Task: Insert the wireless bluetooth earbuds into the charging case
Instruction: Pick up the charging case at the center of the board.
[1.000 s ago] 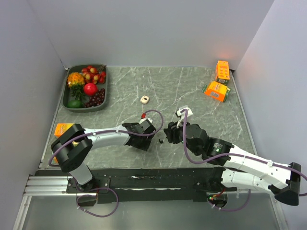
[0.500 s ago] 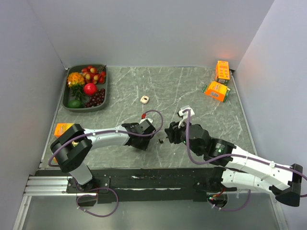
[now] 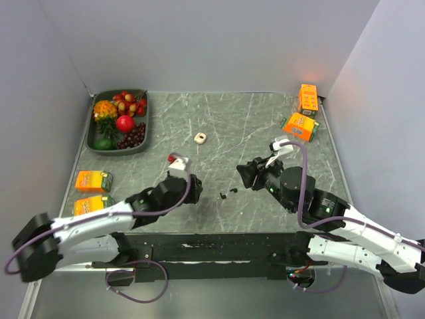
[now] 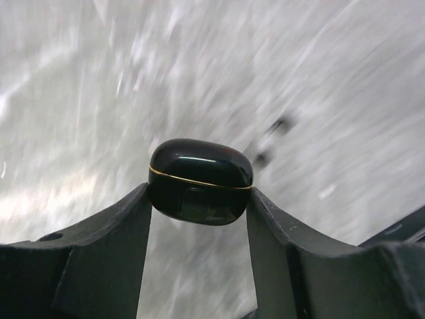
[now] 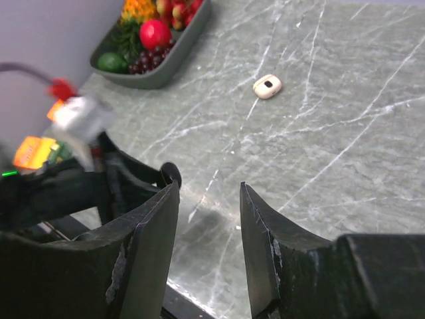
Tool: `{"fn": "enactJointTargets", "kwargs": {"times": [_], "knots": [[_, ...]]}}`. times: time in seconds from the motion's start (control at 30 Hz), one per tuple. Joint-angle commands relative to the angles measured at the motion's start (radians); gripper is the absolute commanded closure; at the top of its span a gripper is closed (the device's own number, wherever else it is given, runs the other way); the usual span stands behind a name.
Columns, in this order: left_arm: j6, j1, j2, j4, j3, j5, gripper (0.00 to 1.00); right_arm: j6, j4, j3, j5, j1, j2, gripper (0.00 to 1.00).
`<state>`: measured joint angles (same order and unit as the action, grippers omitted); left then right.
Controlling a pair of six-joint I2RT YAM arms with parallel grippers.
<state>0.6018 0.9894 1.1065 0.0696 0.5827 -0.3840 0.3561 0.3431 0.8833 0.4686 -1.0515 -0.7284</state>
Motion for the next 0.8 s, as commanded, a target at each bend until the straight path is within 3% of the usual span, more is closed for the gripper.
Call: {"fn": "enactJointTargets", "kwargs": {"times": [0.0,0.17,0.37,0.5,0.63,0.77], "knots": [[-0.114,0.020,-0.199,-0.624,-0.208,-0.084,0.99,0.047,0.042,0.049,-0.045,0.024,-0.002,0.50],[-0.295,0.034,-0.211,-0.987,-0.385,-0.041,0.99,0.046,0.054,0.085,-0.093,0.031,-0.012,0.50],[-0.633,0.126,0.019,-1.448,-0.481,0.037,0.99,0.017,0.089,0.167,-0.214,0.036,-0.069,0.50],[-0.750,0.182,0.136,-1.568,-0.465,0.043,0.99,-0.014,0.158,0.218,-0.309,0.036,-0.162,0.47],[-0.827,0.210,0.228,-1.718,-0.448,0.048,0.99,-0.026,0.183,0.214,-0.344,0.039,-0.206,0.27],[-0.830,0.222,0.227,-1.722,-0.437,0.069,0.99,-0.031,0.166,0.191,-0.390,0.051,-0.207,0.21]]}}
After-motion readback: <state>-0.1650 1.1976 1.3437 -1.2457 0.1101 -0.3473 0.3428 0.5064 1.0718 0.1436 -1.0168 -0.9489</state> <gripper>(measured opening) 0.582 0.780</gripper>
